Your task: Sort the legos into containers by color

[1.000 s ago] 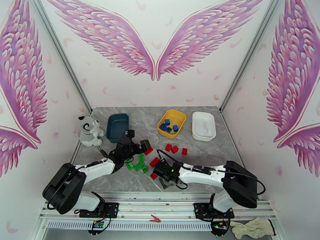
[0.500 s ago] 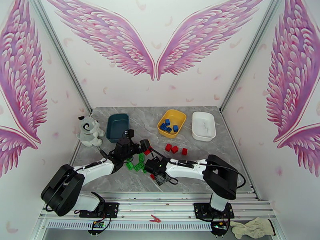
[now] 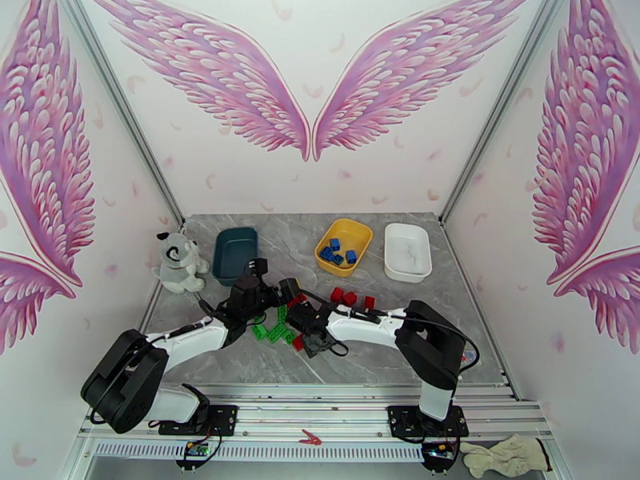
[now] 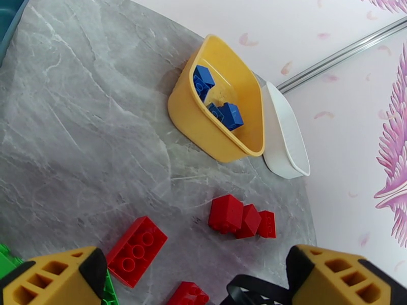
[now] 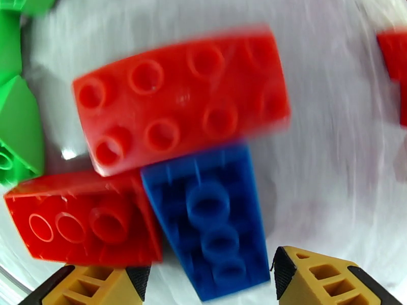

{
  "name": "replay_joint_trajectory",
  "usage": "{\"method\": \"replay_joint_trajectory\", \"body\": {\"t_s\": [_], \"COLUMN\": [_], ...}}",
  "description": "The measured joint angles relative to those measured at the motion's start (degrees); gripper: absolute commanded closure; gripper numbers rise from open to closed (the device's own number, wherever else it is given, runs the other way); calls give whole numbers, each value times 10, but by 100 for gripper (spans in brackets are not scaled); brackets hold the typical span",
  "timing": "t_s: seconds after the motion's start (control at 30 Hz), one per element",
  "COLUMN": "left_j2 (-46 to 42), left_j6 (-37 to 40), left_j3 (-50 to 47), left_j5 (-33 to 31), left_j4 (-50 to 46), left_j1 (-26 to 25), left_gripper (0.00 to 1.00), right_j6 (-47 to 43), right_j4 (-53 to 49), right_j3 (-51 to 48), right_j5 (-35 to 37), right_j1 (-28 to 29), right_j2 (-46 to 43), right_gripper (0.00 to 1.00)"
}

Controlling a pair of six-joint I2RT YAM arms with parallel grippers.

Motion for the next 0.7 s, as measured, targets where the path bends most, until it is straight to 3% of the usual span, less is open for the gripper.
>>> {"method": "replay_joint_trajectory", "body": {"t_s": [0.3, 0.57, 0.7], "left_j2": [-30, -30, -30], "left_j6": [0, 0, 0], "left_j3": [-20, -21, -21], "left_j5": [-13, -12, -12], "left_j4": [-6, -8, -8], "left_j1": [32, 32, 32], "left_gripper": [1, 1, 1], "right_j6": [0, 5, 7], "right_j4": [77, 89, 88], "right_j3": [0, -30, -35], "right_j5": [-26, -38, -38], "right_j1": [-35, -36, -36], "right_j2": [9, -19, -30], "right_gripper": [45, 41, 50]}}
